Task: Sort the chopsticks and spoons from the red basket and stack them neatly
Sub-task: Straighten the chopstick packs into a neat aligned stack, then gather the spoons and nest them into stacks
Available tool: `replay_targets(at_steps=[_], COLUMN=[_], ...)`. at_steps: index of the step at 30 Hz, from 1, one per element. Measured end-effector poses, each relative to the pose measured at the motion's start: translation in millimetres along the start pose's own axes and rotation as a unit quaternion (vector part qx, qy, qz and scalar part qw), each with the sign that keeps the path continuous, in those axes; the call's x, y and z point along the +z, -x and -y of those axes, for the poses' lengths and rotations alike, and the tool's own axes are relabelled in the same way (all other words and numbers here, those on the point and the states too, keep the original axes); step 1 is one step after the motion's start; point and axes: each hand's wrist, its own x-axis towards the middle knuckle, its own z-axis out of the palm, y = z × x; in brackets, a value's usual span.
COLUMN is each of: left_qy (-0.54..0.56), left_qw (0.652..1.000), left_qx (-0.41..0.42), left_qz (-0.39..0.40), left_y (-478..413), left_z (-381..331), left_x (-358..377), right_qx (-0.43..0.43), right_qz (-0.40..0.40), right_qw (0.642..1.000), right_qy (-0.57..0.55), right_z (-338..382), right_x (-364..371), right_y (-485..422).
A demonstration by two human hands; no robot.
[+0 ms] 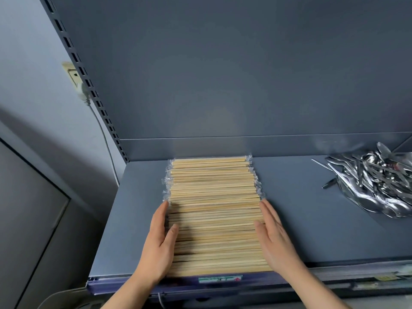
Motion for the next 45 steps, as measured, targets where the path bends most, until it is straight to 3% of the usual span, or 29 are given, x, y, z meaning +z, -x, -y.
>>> replay_targets(at_steps=[4, 11, 15, 21, 24, 31, 36, 41, 45], left_qy=[-0.074, -0.226, -0.304, -0.300, -0.285, -0.295, -0.377, -0.388, -0.340], left_qw=[0.997, 0.952, 0.902, 0.882, 0.890, 0.928, 0.906, 0.910, 0.935], left_qx=[0.030, 0.203, 0.307, 0.360, 0.345, 0.187, 0.166, 0.119, 0.094], left_qz=[-0.016, -0.035, 0.002, 0.056, 0.088, 0.126, 0.095, 0.083, 0.039], left_y=[-6.0, -43.4, -65.9, -87.6, -93.9, -110.7, -117.7, -120.0, -120.7], left_z=[-1.1, -65.6, -112.6, -174.4, -202.8, -241.7, -247.5, -251.2, -260.0], left_x=[-5.2, 20.9, 82.2, 215.7, 283.7, 391.0, 411.2, 411.7, 397.7], right_qx=[-0.011, -0.013, 0.019, 0.061, 0.060, -0.001, -0.026, -0.033, -0.032], right_qz=[0.002, -0.093, -0.189, -0.237, -0.207, -0.118, -0.066, -0.059, -0.074], right_qw=[1.000, 0.985, 0.957, 0.934, 0.940, 0.946, 0.946, 0.946, 0.973], right_qy=[0.029, 0.142, 0.221, 0.259, 0.263, 0.301, 0.316, 0.316, 0.216], right_z=[-0.8, -7.1, -33.6, -95.7, -123.8, -162.7, -175.0, -177.5, -174.5], right_x=[-11.7, -91.9, -169.1, -287.3, -324.5, -359.5, -362.0, -368.0, -381.2], right_y=[-1.6, -15.7, -18.8, -36.1, -55.2, -105.7, -132.8, -146.4, -150.5])
